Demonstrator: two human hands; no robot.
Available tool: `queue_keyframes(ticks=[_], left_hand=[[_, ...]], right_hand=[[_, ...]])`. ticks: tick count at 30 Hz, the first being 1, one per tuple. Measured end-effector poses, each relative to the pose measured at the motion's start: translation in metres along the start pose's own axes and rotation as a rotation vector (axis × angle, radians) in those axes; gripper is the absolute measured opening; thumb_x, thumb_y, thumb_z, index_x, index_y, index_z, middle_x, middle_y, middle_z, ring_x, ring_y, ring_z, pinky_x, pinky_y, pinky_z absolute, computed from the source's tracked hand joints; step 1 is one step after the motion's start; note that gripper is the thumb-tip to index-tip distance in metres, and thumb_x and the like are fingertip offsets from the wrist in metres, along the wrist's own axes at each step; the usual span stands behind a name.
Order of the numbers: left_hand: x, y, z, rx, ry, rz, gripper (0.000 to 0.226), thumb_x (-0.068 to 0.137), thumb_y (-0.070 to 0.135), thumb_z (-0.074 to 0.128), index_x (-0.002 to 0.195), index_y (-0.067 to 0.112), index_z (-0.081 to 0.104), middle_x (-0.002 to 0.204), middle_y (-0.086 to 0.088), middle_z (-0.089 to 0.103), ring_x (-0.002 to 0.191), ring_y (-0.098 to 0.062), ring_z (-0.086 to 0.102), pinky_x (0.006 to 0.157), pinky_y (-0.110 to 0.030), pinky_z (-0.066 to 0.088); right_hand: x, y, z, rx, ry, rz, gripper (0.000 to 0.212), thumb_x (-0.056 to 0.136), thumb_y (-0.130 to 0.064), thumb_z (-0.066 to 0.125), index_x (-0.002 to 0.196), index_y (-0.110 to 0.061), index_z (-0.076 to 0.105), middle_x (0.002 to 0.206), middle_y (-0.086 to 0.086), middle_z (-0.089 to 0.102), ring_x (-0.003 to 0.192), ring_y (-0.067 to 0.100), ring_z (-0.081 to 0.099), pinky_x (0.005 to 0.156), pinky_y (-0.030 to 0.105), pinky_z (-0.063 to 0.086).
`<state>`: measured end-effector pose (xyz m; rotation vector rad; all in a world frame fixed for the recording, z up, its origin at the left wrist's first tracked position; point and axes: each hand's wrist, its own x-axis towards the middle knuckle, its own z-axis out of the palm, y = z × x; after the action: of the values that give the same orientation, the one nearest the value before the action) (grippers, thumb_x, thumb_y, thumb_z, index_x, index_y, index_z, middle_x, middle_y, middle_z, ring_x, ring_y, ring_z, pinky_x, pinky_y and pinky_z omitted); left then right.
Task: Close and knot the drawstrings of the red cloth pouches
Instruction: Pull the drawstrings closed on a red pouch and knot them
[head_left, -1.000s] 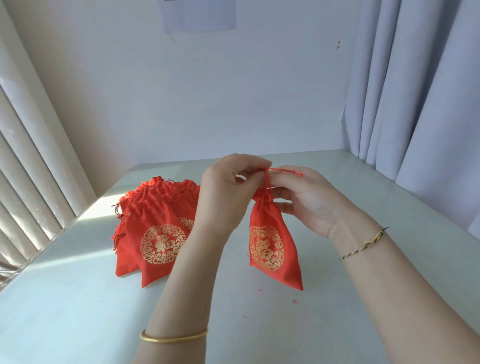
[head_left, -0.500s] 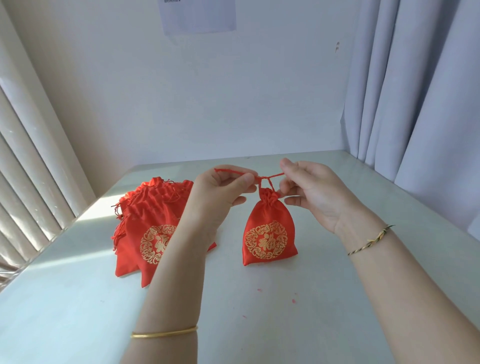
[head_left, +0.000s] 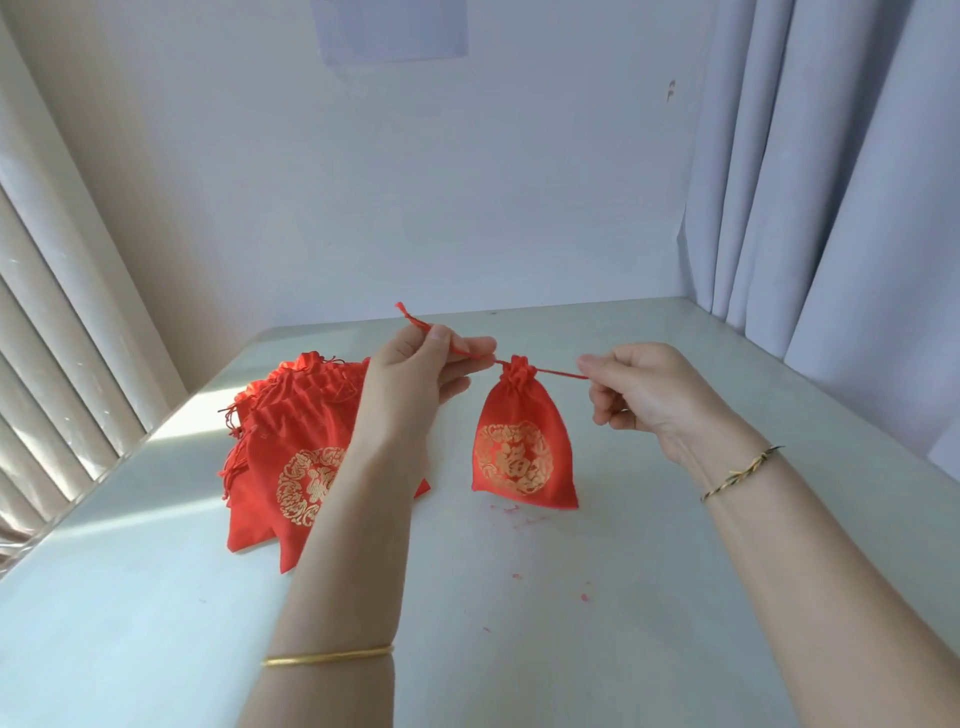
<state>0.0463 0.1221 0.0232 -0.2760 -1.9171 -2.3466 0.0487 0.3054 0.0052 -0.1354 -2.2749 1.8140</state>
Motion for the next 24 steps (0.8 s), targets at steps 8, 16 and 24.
queue_keyframes(ticks=[8,16,24], left_hand=[[-0.007,0.008,0.008,0.098,-0.069,0.036,0.012,0.095,0.008,0.049,0.099,0.006,0.060,0.055,0.005,0.061,0.052,-0.009,0.063,0.059,-0.017,0.053],[-0.011,0.008,0.011,0.350,-0.223,-0.012,0.007,0.092,0.008,0.055,0.086,0.009,0.059,0.056,0.003,0.064,0.044,-0.005,0.053,0.059,-0.022,0.048],[-0.011,0.007,0.012,0.337,-0.277,0.001,0.008,0.086,0.011,0.064,0.079,0.007,0.066,0.064,0.000,0.065,0.051,-0.006,0.053,0.064,-0.022,0.047]], right_hand=[[-0.009,-0.020,0.000,0.179,-0.027,-0.035,0.035,0.091,-0.029,0.056,0.059,-0.015,0.051,0.052,-0.001,0.054,0.044,0.010,0.054,0.046,0.020,0.039],[-0.024,-0.041,0.016,0.210,-0.128,-0.167,0.025,0.087,-0.026,0.062,0.066,-0.013,0.061,0.064,-0.001,0.058,0.044,0.008,0.048,0.041,0.018,0.033],[-0.027,-0.044,0.020,0.264,-0.138,-0.149,0.026,0.092,-0.028,0.055,0.074,-0.009,0.061,0.064,-0.003,0.064,0.040,0.010,0.050,0.040,0.019,0.034]])
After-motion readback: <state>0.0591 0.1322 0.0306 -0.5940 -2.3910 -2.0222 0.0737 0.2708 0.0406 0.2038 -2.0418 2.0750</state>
